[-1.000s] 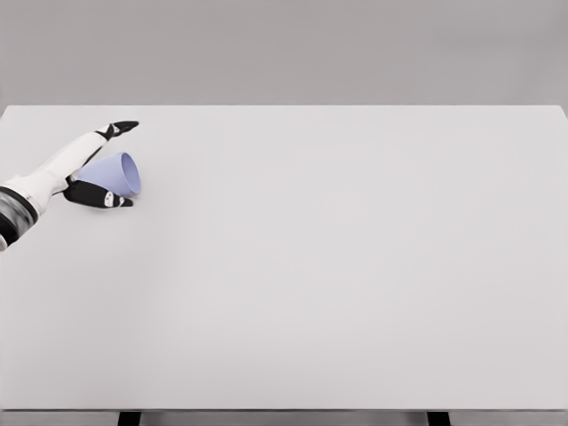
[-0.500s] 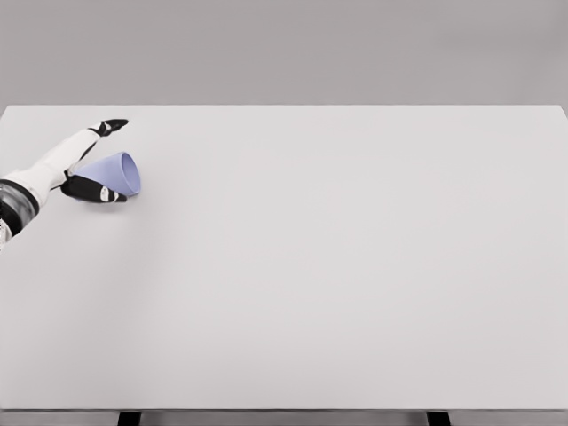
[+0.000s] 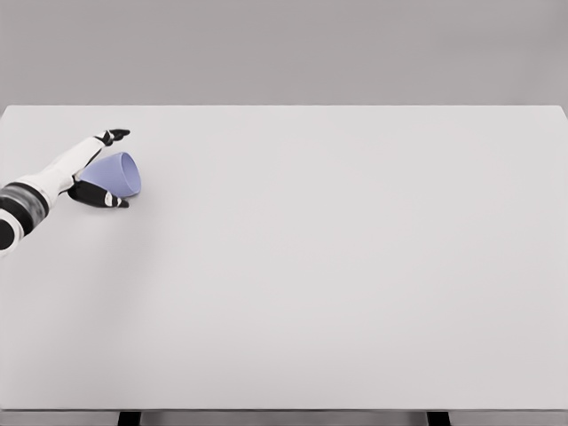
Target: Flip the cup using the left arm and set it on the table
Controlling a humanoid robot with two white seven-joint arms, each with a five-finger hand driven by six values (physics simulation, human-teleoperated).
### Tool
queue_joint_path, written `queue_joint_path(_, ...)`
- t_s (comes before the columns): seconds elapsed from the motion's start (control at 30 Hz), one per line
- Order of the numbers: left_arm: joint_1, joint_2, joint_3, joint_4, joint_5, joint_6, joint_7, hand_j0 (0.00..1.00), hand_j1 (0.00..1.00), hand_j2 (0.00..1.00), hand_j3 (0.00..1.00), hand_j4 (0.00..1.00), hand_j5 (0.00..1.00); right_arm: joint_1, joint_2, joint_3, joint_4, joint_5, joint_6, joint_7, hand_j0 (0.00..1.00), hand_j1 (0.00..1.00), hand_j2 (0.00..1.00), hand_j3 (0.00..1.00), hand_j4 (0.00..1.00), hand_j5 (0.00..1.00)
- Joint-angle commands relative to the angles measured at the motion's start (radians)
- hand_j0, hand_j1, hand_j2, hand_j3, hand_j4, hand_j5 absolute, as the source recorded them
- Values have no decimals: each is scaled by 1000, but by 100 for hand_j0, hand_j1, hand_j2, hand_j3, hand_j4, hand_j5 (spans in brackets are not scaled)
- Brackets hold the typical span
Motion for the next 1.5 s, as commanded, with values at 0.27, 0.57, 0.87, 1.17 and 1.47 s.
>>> queue_joint_path(0.27,-37,-21,-36,64,-9,-2,0,100,100,100,100,100,100,0,0,0,0,0,0,1,100,100,100,100,100,100)
queue_joint_path(0.57,-54,-39,-52,101,-20,-2,0,100,100,100,100,100,100,0,0,0,1,0,1,1,100,100,100,100,100,100)
queue_joint_path(0.87,-74,-50,-72,125,-21,-2,0,100,100,100,100,100,100,0,0,0,0,0,0,1,100,100,100,100,100,100)
queue_joint_path(1.17,-74,-50,-72,133,-23,0,0,100,100,100,100,100,100,0,0,0,0,0,1,-1,100,100,100,100,100,100)
queue_joint_path(1.47,-83,-68,-73,162,-32,0,0,100,100,100,100,100,100,0,0,0,0,0,0,1,100,100,100,100,100,100)
